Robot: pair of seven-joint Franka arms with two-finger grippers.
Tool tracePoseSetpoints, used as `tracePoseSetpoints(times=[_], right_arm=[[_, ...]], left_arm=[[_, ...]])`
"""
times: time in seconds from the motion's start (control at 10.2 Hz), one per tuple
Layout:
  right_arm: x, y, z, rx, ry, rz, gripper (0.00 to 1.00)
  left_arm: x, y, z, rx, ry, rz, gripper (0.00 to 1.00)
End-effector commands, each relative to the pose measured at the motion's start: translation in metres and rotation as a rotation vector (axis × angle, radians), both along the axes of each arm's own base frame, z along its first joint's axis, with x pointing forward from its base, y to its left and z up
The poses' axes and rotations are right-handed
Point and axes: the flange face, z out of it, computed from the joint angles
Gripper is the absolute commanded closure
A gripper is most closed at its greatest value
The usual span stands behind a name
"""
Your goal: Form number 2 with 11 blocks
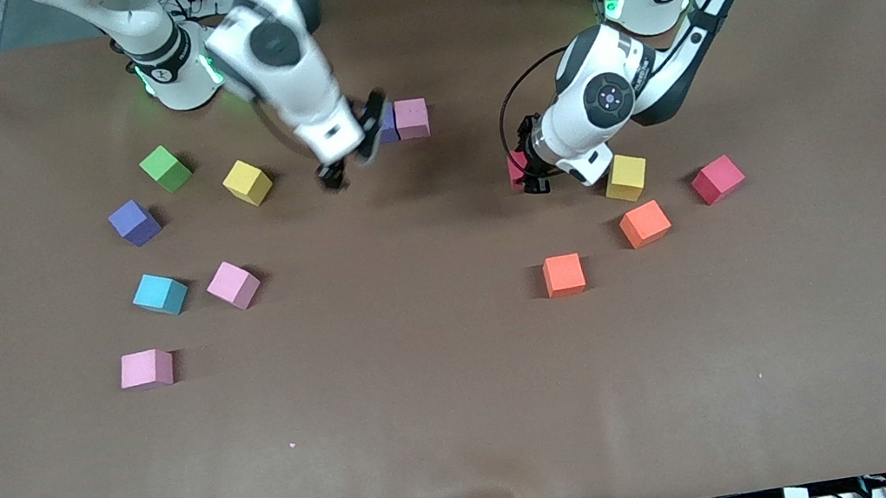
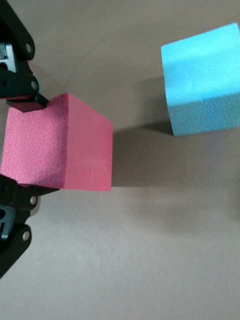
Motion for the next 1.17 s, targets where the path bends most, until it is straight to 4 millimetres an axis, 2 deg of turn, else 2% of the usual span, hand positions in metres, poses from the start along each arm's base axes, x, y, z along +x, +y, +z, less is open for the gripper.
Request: tracePoseSetpoints(times=[0.0,0.2,0.29,0.49,0.59,0.68,0.78,1.07], right_arm=[[0.071,-0.082,0.019,0.019,-0.036,-0.071,0.0],[0.108,-0.111,0.049,0.037,-0.109,-0.065,0.0],[0.12,-0.139,0.045,0.033,-0.106,-0.114,0.0],[0.137,-0.181,0.022,0.034,-0.094,-0.184,0.0],[0.149,-0.206,0.004,0.036,-0.109,-0.216,0.0],[0.155,-0.214,-0.022,0.04,-0.093,-0.188,0.0],[0.163,-0.216,-0.044,0.056,-0.066,-0.172,0.0],[0.165,-0.23,-0.073,0.053,-0.021,-0.17,0.0]], left_arm=[[-0.041,-0.02,-0.011,0.005,-0.013,0.043,1.0],[-0.076,-0.044,-0.017,0.016,-0.01,0.024,1.0],[-0.098,-0.058,-0.021,0.019,-0.014,0.016,1.0],[-0.13,-0.076,-0.022,0.025,-0.02,-0.005,1.0],[-0.15,-0.083,-0.022,0.018,-0.019,-0.03,1.0],[-0.17,-0.09,-0.02,0.003,-0.03,-0.037,1.0],[-0.175,-0.094,-0.018,-0.012,-0.04,-0.03,1.0],[-0.178,-0.098,-0.017,-0.028,-0.051,-0.031,1.0]])
